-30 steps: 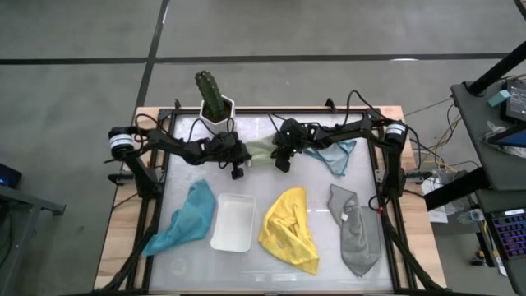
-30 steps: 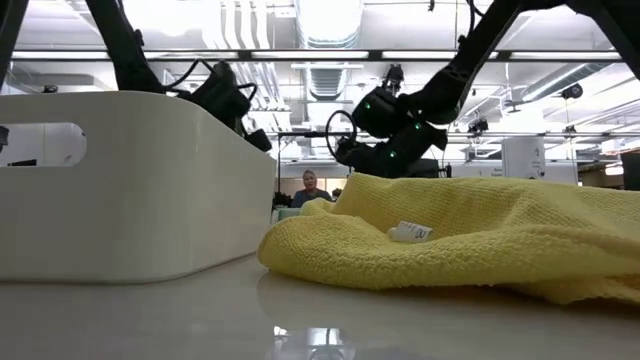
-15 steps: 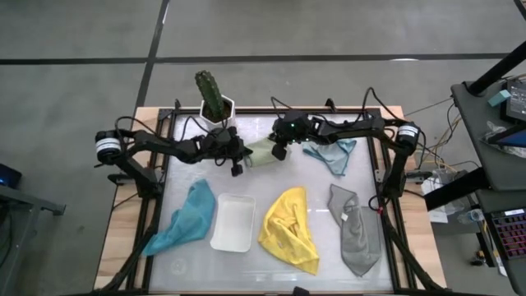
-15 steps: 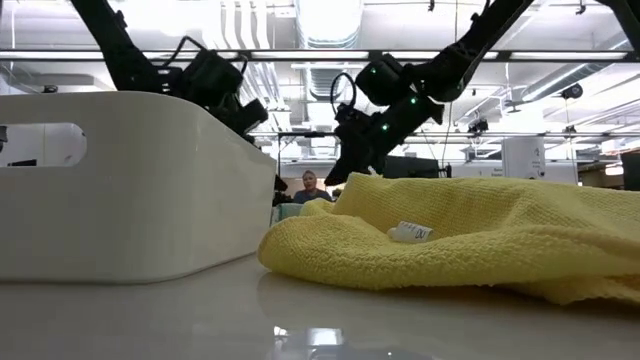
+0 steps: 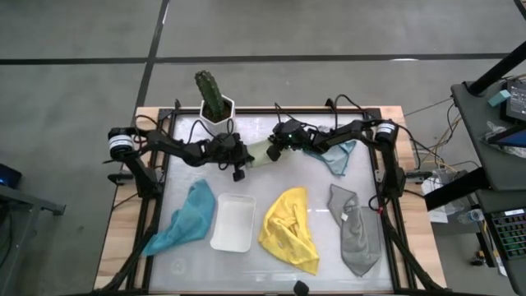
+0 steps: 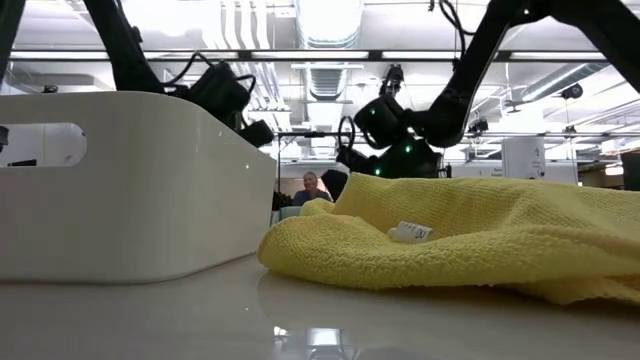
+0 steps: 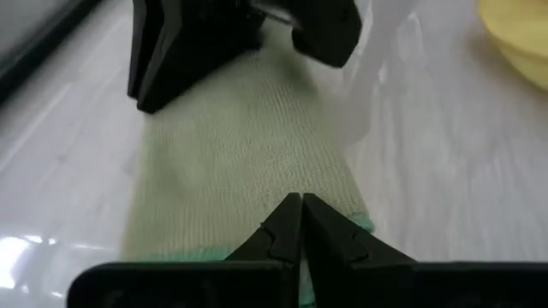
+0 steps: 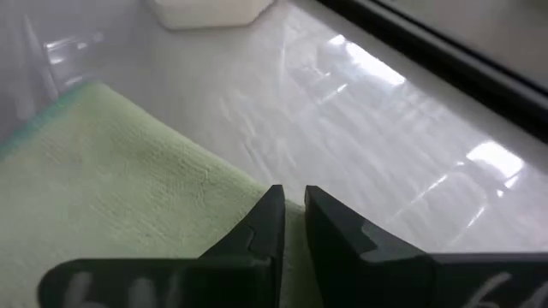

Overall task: Fold microfiber towels
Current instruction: Fold the green microfiber towel

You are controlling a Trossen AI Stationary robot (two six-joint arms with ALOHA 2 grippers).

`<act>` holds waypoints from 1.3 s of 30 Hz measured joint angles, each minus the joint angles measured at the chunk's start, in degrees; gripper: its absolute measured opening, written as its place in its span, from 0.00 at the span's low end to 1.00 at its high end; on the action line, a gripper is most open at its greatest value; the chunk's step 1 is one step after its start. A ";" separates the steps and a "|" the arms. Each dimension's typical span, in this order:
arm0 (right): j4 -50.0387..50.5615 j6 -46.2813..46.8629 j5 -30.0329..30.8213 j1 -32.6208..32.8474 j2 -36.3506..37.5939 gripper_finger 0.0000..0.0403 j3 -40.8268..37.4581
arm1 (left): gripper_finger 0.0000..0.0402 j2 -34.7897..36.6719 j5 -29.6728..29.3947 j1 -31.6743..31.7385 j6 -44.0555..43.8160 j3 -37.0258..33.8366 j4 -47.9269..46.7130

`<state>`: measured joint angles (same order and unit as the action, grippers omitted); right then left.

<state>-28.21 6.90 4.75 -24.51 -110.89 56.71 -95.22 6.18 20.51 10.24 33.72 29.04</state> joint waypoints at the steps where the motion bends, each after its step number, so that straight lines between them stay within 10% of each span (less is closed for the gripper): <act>1: -0.12 0.06 -0.01 0.00 -0.42 0.11 0.05 | 0.00 -0.56 0.07 0.00 -0.80 -0.01 -0.11; 29: 2.58 -2.63 -0.37 4.02 8.96 0.11 -1.20 | 0.03 4.77 -0.21 -1.85 -1.09 0.02 0.48; 39: 4.18 -0.24 -8.94 6.13 8.97 0.11 -3.42 | 0.15 1.54 -0.18 -3.02 -3.93 0.13 1.91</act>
<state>-24.04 6.65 -4.18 -18.38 -101.92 53.29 -93.68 6.00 17.50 6.31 33.85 30.96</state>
